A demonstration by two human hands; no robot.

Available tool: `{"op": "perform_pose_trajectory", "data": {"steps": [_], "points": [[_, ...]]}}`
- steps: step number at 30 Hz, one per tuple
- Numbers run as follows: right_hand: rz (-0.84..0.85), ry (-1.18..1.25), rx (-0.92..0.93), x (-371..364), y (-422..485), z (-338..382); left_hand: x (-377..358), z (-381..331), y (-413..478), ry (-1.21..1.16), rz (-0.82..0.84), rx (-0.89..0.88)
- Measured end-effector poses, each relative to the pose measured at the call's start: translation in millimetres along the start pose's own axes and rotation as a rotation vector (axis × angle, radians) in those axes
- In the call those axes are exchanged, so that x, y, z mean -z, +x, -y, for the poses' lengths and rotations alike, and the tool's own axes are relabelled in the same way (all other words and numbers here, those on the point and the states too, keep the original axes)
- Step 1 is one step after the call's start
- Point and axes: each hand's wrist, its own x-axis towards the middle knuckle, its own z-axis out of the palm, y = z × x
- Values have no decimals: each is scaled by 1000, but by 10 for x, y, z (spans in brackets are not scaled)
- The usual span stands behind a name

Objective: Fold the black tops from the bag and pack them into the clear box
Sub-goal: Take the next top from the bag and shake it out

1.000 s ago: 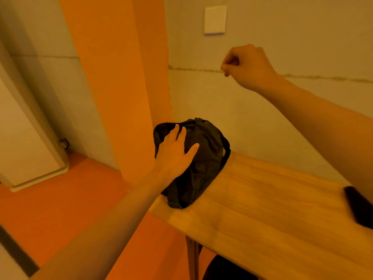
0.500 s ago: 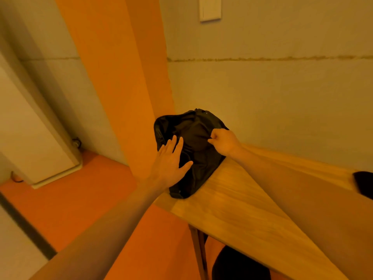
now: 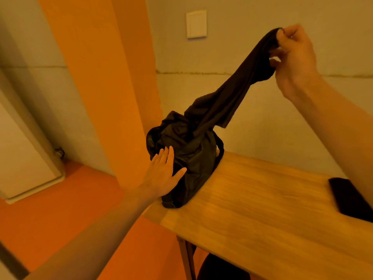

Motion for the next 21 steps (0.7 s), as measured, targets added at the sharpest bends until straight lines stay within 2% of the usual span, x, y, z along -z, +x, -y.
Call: {"op": "perform_pose_trajectory", "data": {"steps": [2,4,6,8,10,12,14,16,18,21], "points": [[13,111,79,122,66,224,22,-122,37,9,-90,32],[47,136,139,225,71,415,87,-310,48,67,-262,102],[51,19,153,305,5,569,165,-520,86,58,-425,115],[89,-182,113,362,-117,645,232,-742,146,-66,-516,25],[159,-307,60,456,-250,625,265,-977,190,-253,-471,-109],[185,-284,17,607,-391,599,274,-1224,196,-405,-369,-232],[134,-142,-13,800,-506,641,238,-1473,178,-399,-281,-303],[60,-32,-22,1001,-574,735,185,-1684,166,-337,-265,-351],[24,-50,-13,1167,-630,851,144,-1858,152,-316,-304,-386],[13,-202,8,1361,-757,1034,140,-2086,154,-342,-281,-482]]}}
